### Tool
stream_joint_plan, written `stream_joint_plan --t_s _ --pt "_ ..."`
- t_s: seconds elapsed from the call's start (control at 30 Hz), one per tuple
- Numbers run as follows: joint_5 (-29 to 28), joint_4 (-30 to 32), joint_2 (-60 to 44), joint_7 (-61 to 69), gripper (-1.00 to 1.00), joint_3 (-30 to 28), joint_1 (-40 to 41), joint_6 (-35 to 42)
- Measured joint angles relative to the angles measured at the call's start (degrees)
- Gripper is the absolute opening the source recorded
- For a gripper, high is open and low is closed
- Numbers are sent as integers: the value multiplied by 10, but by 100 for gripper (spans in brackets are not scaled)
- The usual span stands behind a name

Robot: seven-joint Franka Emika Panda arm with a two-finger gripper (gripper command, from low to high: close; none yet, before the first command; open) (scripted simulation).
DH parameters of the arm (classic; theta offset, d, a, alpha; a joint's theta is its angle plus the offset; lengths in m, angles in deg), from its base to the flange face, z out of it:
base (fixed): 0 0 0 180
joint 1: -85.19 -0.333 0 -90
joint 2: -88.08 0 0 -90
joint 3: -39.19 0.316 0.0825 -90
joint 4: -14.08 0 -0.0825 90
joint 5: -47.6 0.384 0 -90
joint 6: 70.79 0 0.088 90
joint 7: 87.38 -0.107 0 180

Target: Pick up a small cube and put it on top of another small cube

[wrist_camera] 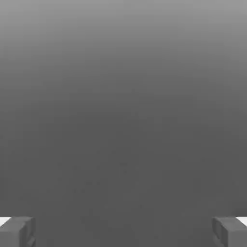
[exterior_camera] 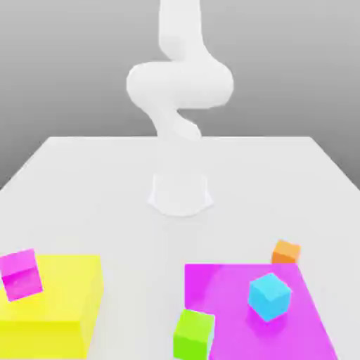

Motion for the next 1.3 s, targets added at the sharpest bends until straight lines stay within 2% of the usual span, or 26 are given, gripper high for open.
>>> stream_joint_plan --t_s 0.43,0.9,1.3 --pt "-22 100 -137 312 0 -31 -156 -99" --pt "-20 207 -283 663 0 -51 -303 -205" --pt "1 299 -409 977 0 -34 -409 -297"
